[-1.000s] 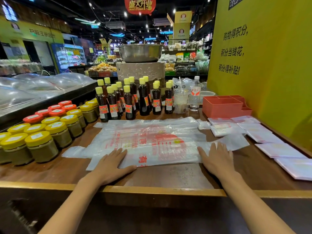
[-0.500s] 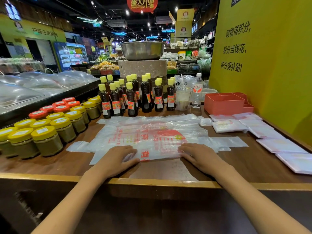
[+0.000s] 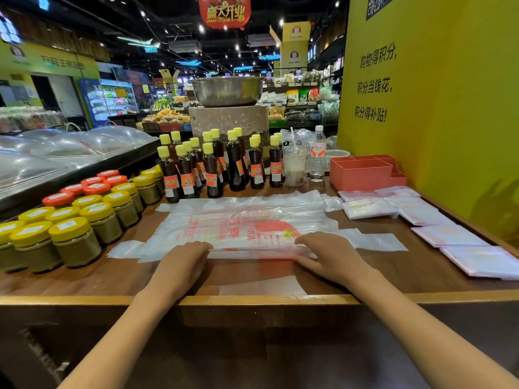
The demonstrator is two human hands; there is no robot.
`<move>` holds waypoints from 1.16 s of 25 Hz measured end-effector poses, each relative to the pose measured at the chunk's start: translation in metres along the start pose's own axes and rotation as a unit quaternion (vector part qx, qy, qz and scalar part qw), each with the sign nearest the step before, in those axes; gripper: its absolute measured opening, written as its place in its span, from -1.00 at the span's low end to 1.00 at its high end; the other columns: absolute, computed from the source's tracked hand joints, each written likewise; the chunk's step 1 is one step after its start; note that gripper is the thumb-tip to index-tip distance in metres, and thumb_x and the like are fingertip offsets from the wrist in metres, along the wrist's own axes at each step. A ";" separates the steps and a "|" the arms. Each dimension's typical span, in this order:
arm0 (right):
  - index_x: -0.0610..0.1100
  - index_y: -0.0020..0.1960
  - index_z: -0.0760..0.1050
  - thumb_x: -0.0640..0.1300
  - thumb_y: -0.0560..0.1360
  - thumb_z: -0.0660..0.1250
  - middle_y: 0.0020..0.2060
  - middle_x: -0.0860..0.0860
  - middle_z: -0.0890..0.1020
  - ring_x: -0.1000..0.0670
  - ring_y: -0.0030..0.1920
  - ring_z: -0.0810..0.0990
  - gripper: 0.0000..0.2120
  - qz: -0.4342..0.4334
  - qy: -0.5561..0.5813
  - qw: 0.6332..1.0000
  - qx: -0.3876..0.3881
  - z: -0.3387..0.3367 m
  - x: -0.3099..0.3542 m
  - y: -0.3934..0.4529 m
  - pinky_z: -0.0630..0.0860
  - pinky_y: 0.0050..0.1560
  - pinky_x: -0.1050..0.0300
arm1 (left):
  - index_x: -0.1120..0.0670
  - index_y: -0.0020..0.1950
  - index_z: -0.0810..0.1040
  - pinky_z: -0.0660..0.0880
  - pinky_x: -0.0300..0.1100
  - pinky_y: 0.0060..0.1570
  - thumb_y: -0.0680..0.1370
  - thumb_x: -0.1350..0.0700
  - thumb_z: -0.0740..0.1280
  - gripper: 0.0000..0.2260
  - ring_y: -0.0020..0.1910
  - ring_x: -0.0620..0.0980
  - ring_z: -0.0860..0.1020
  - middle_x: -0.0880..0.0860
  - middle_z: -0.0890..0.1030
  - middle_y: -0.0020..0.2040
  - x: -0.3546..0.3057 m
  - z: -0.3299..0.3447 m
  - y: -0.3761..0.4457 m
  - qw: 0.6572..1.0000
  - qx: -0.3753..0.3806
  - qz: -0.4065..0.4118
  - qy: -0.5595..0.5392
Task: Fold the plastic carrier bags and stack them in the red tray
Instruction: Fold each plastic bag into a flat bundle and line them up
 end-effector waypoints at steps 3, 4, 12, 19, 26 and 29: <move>0.04 0.15 0.58 0.14 0.67 0.14 0.02 0.10 0.66 0.07 0.02 0.58 -0.70 0.005 -0.005 1.000 -0.011 -0.007 -0.008 -0.007 0.52 0.04 0.10 | -0.07 0.15 0.57 0.46 -0.14 -0.02 0.65 0.06 0.22 -0.84 0.04 -0.02 0.58 -0.07 0.65 0.05 0.002 -0.005 -0.008 1.000 -0.015 0.015 0.014; 0.03 0.11 0.60 0.13 0.67 0.13 -0.01 0.11 0.66 0.08 -0.01 0.58 -0.69 0.008 0.003 1.000 -0.007 -0.010 -0.011 -0.009 0.51 0.03 0.11 | -0.09 0.08 0.56 0.44 -0.14 -0.09 0.64 0.03 0.21 -0.86 -0.02 -0.02 0.57 -0.08 0.64 -0.02 0.004 -0.008 -0.009 0.999 -0.018 0.020 0.019; 0.06 0.10 0.62 0.13 0.62 0.26 -0.11 0.13 0.71 0.09 -0.10 0.64 -0.77 -0.014 0.034 0.998 -0.043 -0.057 -0.015 0.002 0.53 -0.11 0.07 | -0.01 -0.23 0.47 0.35 -0.08 -0.23 0.48 -0.16 0.06 -0.69 -0.30 -0.04 0.46 -0.09 0.52 -0.31 0.004 -0.045 0.002 0.996 -0.075 0.037 0.043; -0.09 0.44 0.40 0.03 0.65 0.17 0.36 -0.06 0.51 -0.10 0.35 0.46 -0.59 0.057 -0.034 0.998 -0.022 -0.030 0.017 0.067 0.31 0.42 -0.06 | 0.09 0.38 0.48 0.20 0.05 0.47 0.58 0.10 0.27 -0.64 0.36 0.08 0.45 0.09 0.53 0.35 -0.010 -0.014 0.039 0.992 -0.080 -0.090 0.026; -0.01 0.63 0.07 0.09 0.70 -0.03 0.62 -0.01 0.11 -0.03 0.62 0.01 -0.48 -0.001 -0.012 1.000 0.004 0.033 0.087 0.073 -0.18 0.60 -0.13 | -0.03 0.63 0.05 -0.25 -0.03 0.53 0.51 -0.18 -0.41 -0.27 0.62 -0.06 -0.05 -0.03 0.04 0.64 -0.039 0.029 0.046 0.997 0.006 0.006 0.076; -0.02 0.63 0.07 0.12 0.70 -0.03 0.61 -0.02 0.13 -0.02 0.61 0.03 -0.47 0.023 -0.002 1.000 -0.016 0.040 0.082 0.076 -0.20 0.59 -0.12 | -0.02 0.62 0.11 -0.24 -0.06 0.53 0.48 -0.19 -0.43 -0.22 0.61 -0.06 0.01 -0.02 0.11 0.63 -0.038 0.034 0.050 0.997 -0.004 0.015 0.073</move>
Point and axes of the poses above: each hand's wrist, its own y-axis towards the middle knuckle, its own z-axis out of the palm, x = y × z, the point moved 4 cm from there along y, towards the middle knuckle
